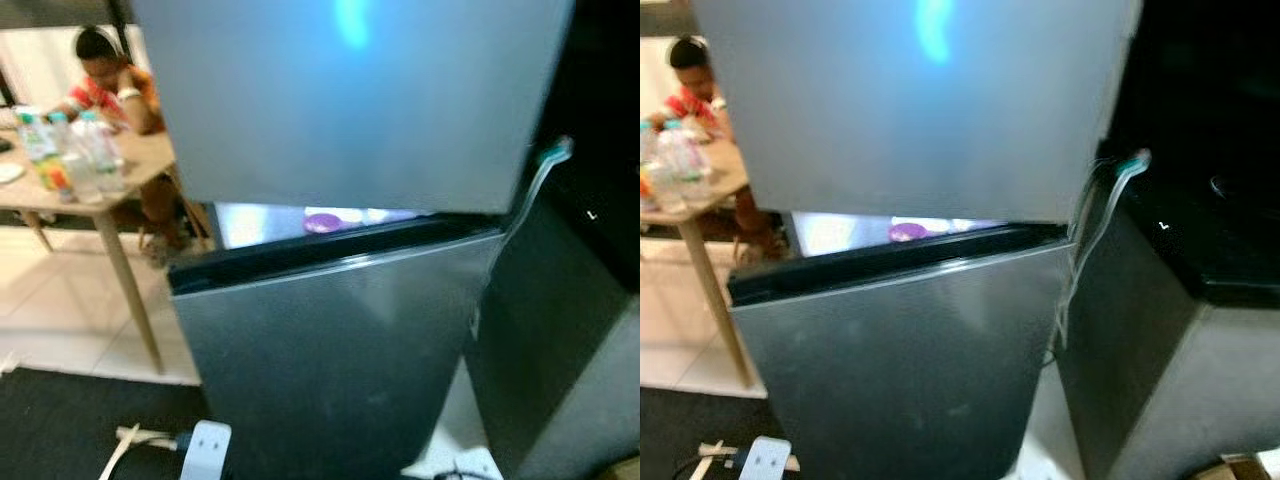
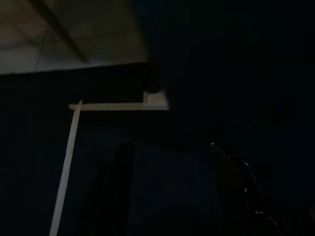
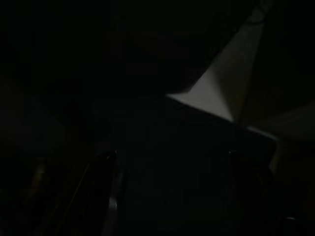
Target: Restocking fridge
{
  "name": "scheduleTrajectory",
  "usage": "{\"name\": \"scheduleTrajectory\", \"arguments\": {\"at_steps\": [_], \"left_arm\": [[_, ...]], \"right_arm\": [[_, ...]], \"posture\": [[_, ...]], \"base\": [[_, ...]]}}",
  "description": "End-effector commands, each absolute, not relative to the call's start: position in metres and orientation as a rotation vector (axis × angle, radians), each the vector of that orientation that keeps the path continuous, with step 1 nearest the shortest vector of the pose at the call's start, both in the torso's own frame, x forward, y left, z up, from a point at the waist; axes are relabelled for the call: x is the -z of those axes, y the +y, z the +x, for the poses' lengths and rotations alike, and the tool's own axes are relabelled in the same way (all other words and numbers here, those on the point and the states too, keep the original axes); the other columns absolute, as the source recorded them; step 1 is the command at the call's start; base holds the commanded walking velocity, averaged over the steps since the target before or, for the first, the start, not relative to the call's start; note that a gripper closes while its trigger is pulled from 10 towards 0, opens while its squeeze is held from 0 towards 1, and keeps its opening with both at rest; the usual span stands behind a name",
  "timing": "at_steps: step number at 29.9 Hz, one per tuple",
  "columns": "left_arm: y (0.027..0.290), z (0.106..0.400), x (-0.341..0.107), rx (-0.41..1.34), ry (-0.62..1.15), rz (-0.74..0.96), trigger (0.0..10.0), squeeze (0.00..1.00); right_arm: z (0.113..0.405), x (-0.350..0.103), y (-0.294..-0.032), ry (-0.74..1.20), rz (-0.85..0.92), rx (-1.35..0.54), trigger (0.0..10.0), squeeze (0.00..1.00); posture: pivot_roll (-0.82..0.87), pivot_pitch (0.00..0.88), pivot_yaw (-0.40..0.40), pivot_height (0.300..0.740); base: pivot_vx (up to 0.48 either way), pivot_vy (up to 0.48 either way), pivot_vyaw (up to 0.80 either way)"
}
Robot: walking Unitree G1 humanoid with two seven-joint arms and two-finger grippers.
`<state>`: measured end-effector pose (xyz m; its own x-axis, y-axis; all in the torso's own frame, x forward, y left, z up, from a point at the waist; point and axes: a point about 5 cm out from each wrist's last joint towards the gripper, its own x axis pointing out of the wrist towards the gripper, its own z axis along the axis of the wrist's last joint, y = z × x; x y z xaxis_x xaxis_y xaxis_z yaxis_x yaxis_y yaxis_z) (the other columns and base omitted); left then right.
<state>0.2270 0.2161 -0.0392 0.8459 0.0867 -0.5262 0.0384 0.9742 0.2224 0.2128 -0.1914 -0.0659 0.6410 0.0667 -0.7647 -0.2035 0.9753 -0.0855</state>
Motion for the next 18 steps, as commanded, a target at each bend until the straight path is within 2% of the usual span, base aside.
{"name": "scheduleTrajectory", "arguments": {"at_steps": [1, 4, 5, 6, 7, 8, 18], "left_arm": [[0.220, 0.224, 0.041, -0.034, 0.582, 0.234, 10.0, 0.00], [0.217, 0.225, 0.040, -0.009, 0.572, 0.251, 10.0, 0.00], [0.206, 0.227, 0.039, 0.104, 0.545, 0.306, 10.0, 0.00], [0.206, 0.227, 0.039, 0.104, 0.545, 0.306, 10.0, 0.00], [0.193, 0.229, 0.034, 0.237, 0.476, 0.378, 10.0, 0.00], [0.189, 0.230, 0.032, 0.283, 0.445, 0.403, 10.0, 0.00], [0.170, 0.236, 0.018, 0.438, 0.303, 0.420, 10.0, 0.00]], "right_arm": [[0.208, 0.069, -0.185, 0.878, -0.156, -0.167, 10.0, 0.00], [0.208, 0.070, -0.186, 0.879, -0.156, -0.165, 10.0, 0.00], [0.207, 0.070, -0.187, 0.885, -0.157, -0.164, 10.0, 0.00], [0.207, 0.070, -0.187, 0.885, -0.157, -0.164, 10.0, 0.00], [0.205, 0.071, -0.187, 0.890, -0.158, -0.171, 10.0, 0.00], [0.205, 0.071, -0.187, 0.892, -0.158, -0.176, 10.0, 0.00], [0.209, 0.064, -0.174, 0.772, -0.053, -0.309, 10.0, 0.00]], "posture": [[-0.02, 0.099, 0.015, 0.740], [-0.02, 0.098, 0.016, 0.740], [-0.02, 0.097, 0.015, 0.740], [-0.02, 0.097, 0.015, 0.740], [-0.02, 0.093, 0.013, 0.740], [-0.02, 0.093, 0.013, 0.740], [-0.03, 0.089, 0.013, 0.740]], "base": [[0.345, 0.000, 0.00], [0.294, 0.000, 0.00], [0.000, 0.000, 0.00], [0.000, 0.000, 0.00], [0.000, 0.000, 0.00], [0.000, 0.000, 0.00], [0.000, 0.000, 0.00]]}}
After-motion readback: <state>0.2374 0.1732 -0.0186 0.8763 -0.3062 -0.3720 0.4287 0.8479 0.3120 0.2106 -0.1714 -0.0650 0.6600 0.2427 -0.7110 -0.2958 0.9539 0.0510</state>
